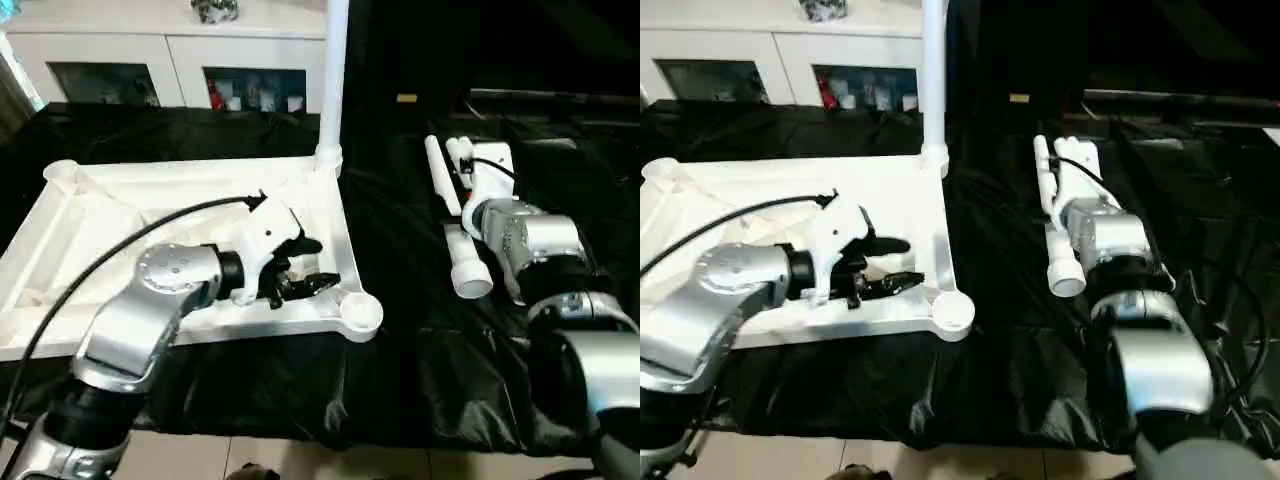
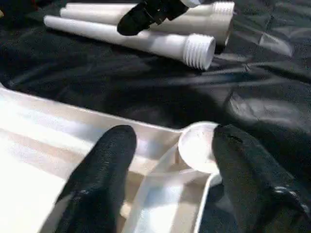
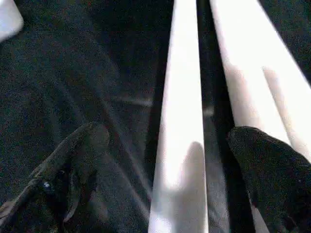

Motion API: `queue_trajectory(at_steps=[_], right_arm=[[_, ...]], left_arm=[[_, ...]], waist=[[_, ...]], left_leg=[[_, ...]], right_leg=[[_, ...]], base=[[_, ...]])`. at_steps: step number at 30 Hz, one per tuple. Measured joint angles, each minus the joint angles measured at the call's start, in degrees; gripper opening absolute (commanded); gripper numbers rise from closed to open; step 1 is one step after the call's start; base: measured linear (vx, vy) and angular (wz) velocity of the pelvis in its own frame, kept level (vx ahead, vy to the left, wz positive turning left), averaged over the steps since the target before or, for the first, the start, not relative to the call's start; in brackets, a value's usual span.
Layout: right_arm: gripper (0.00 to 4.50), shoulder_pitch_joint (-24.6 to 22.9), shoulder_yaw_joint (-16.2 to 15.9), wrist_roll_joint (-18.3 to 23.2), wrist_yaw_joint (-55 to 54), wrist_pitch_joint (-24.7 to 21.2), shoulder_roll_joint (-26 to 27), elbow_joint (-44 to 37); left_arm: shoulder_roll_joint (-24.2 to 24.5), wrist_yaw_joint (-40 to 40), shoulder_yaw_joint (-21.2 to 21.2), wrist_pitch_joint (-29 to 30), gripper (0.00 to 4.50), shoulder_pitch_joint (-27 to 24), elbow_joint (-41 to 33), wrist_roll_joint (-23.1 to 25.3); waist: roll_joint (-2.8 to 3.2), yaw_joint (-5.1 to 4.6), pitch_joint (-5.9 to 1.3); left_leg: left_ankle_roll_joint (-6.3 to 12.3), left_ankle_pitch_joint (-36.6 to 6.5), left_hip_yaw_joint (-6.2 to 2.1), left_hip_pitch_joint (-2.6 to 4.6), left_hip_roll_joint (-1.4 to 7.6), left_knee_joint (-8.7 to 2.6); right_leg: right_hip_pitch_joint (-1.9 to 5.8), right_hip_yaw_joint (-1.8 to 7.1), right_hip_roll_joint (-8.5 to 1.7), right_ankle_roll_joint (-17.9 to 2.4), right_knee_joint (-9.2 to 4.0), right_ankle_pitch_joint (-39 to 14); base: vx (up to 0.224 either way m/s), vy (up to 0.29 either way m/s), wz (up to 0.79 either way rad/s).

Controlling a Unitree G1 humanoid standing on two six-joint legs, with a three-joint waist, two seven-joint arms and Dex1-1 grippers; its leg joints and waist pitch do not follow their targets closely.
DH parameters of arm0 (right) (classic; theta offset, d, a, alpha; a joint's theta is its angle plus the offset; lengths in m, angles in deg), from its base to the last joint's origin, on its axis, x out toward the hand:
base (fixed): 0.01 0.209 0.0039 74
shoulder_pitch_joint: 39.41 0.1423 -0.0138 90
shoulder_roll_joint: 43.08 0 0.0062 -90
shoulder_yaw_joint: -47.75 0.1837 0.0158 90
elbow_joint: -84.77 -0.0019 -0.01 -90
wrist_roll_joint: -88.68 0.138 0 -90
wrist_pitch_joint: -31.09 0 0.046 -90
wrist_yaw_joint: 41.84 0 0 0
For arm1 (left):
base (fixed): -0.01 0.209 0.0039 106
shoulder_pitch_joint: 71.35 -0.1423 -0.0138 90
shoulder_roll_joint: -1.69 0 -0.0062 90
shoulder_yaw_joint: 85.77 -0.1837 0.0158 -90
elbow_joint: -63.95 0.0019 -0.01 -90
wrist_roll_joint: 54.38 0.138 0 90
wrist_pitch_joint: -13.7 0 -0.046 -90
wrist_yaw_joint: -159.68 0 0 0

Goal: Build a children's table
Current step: Pick table leg

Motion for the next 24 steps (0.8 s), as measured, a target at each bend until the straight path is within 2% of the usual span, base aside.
queue_trajectory(at_steps=[2,5,13,16,24], right_arm=[[4.50,0.2,0.0,-0.6,-0.2,-0.3,-0.1,2.3],[4.50,0.9,0.0,-0.6,-0.3,-0.5,-0.1,6.0],[4.50,1.9,0.7,-0.4,0.1,-1.9,0.0,10.2],[4.21,2.7,1.8,-0.2,0.1,-2.0,0.0,11.7],[3.56,3.2,1.8,0.1,0.8,-2.5,-0.4,13.5]], left_arm=[[0.4,-0.1,-0.1,0.6,3.27,-0.9,-0.5,0.0],[0.9,0.0,-0.3,1.5,3.68,-1.4,-1.5,0.0],[2.5,0.3,-0.5,2.8,3.66,-2.5,-3.6,-1.1],[2.8,0.3,-0.5,3.3,3.63,-2.5,-3.9,-1.2],[3.7,0.5,-0.6,3.5,3.63,-2.6,-4.6,-2.1]], waist=[[0.00,0.14,0.00],[0.00,0.24,0.00],[-0.39,0.29,-0.02],[-0.56,0.32,0.03],[-1.13,0.23,-0.04]], left_leg=[[0.00,0.0,0.00,-0.06,0.00,0.06],[0.01,0.0,0.00,-0.21,0.04,0.28],[0.01,0.0,0.00,-0.26,0.08,0.52],[0.01,0.0,0.00,-0.26,0.08,0.62],[0.00,0.0,0.00,-0.26,0.11,0.75]], right_leg=[[-0.06,0.00,0.00,0.0,0.06,0.0],[-0.15,-0.01,0.00,0.0,0.17,0.0],[-0.17,-0.01,-0.03,0.0,0.41,0.0],[-0.19,0.00,-0.05,0.0,0.56,0.0],[-0.25,0.00,-0.05,0.0,0.75,0.0]], base=[[0.000,0.000,0.00],[0.000,0.000,0.00],[0.000,0.000,0.00],[0.000,0.000,0.00],[0.000,0.000,0.00]])
